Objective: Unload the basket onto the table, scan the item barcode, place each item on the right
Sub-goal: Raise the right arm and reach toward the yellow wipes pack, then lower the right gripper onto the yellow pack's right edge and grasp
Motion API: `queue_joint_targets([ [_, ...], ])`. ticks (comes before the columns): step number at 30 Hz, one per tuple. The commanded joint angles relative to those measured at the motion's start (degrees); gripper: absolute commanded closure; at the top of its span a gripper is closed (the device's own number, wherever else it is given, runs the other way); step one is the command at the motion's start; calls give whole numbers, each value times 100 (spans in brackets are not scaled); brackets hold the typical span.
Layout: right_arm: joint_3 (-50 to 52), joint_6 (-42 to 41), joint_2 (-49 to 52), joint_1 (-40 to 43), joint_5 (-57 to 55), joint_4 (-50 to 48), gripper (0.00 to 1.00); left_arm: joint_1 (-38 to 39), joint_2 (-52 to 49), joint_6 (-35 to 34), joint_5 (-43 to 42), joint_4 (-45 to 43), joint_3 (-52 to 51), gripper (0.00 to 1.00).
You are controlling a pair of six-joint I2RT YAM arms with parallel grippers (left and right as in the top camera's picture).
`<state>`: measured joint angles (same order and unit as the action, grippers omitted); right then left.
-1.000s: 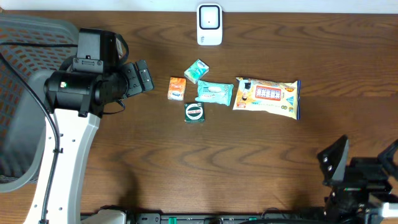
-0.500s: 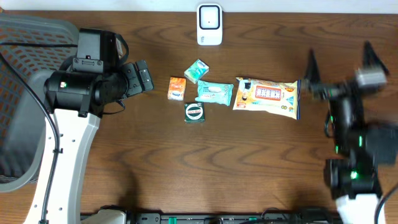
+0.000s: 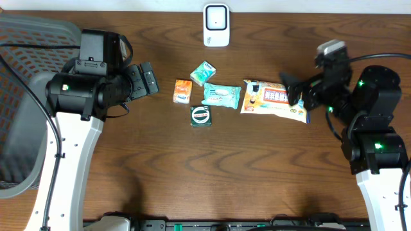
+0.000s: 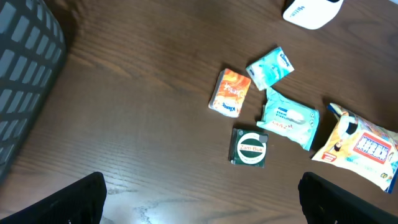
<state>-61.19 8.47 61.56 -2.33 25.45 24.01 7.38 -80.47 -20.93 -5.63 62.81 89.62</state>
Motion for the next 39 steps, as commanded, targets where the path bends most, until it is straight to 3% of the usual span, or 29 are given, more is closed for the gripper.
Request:
queue_joint_targets([
  [1,-116,15,39,-2,1292,396,1,-24,-2,35,35,15,70,2],
  [8,-116,-319,61,-2,1545,195,1,-24,-2,33,35,15,70,2],
  [13,-116,-1285,103,-2,1377,-216,1,-24,-2,33,35,15,70,2],
  [18,-116,-3163,192,-2,81,-415,1,-24,-2,33,35,15,70,2],
  [25,-116,-4085,361,-2,-81,-876,1,-24,-2,33,35,15,70,2],
  [26,-116,-4262,389,-2,-181,-903,4,-24,-2,33,35,15,70,2],
  [29,-116,-4878,520,-2,-715,-752,8,-24,-2,33,35,15,70,2],
  [32,-116,-5541,726,-2,-1272,-280,1,-24,-2,33,35,15,70,2],
  [39,-116,-6839,1587,-2,-1633,184,1,-24,-2,33,35,15,70,2],
])
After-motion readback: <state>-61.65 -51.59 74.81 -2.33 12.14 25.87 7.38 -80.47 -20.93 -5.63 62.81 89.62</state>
